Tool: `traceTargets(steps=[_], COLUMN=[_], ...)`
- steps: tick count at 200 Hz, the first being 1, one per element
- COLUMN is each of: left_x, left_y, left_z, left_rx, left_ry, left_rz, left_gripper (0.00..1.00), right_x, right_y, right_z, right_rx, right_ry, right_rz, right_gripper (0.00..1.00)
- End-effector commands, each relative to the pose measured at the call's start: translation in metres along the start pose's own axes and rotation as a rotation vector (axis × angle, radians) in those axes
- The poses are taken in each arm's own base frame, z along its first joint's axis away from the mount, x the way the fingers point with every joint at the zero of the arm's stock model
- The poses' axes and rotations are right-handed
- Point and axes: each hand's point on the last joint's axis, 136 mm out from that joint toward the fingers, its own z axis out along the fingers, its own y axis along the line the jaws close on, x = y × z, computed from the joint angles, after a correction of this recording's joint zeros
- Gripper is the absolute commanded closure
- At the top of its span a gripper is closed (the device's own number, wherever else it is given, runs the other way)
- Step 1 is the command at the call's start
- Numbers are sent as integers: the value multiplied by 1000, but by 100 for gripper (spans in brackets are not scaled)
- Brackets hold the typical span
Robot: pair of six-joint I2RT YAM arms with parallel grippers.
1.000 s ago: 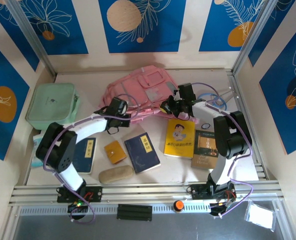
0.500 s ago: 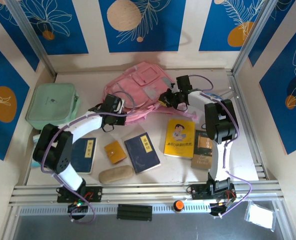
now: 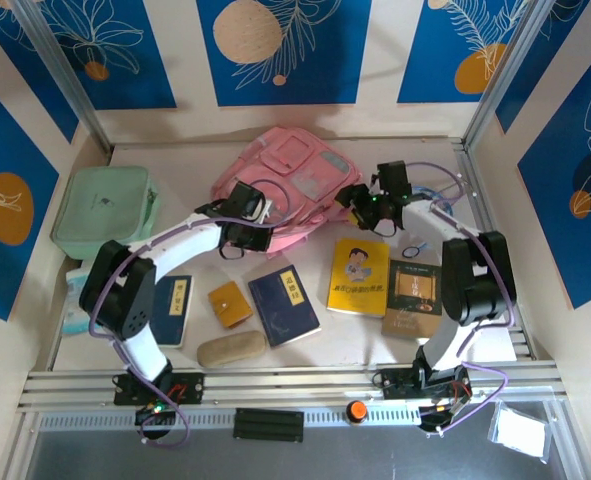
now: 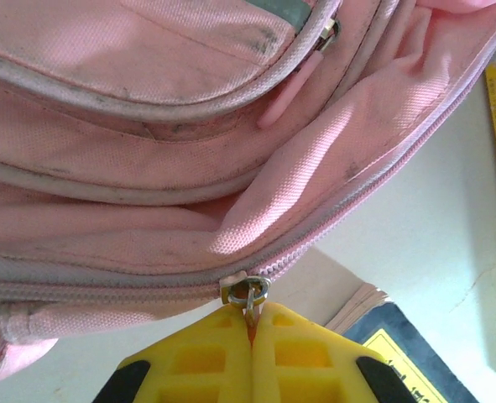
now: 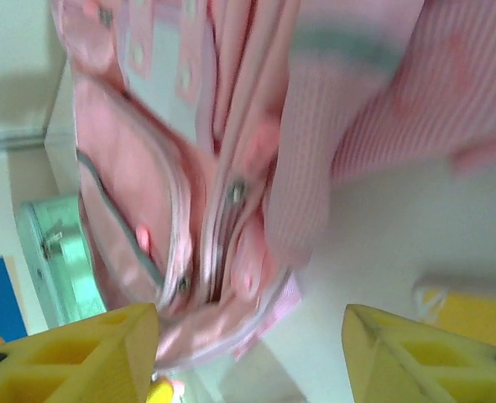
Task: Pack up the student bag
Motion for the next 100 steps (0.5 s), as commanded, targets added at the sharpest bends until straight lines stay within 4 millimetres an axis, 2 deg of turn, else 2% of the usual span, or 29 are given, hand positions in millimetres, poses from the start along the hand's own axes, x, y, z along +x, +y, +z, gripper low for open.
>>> traceTargets(steps=[1,16,43,74,100], left_x=[-3,-2,2,6,7], left_y=[-22,-24,-26,-27,-27], left_z=[1,3,4,5,4], left_rx=[65,69,74,80,79], left_ry=[22,30,46,61,66], left_rz=[3,8,15,14,14], left_gripper=[100,100,100,100,100], right_x=[39,50,56,65,73], right_y=[-2,6,18,21,19], right_z=[21,30,47,69,78], right_rx=[-24,-41,-34,-19,-3], right_ry=[94,116,142,185,199], right_rz=[117,128,120,138,137], right_gripper=[38,37,33,34,39])
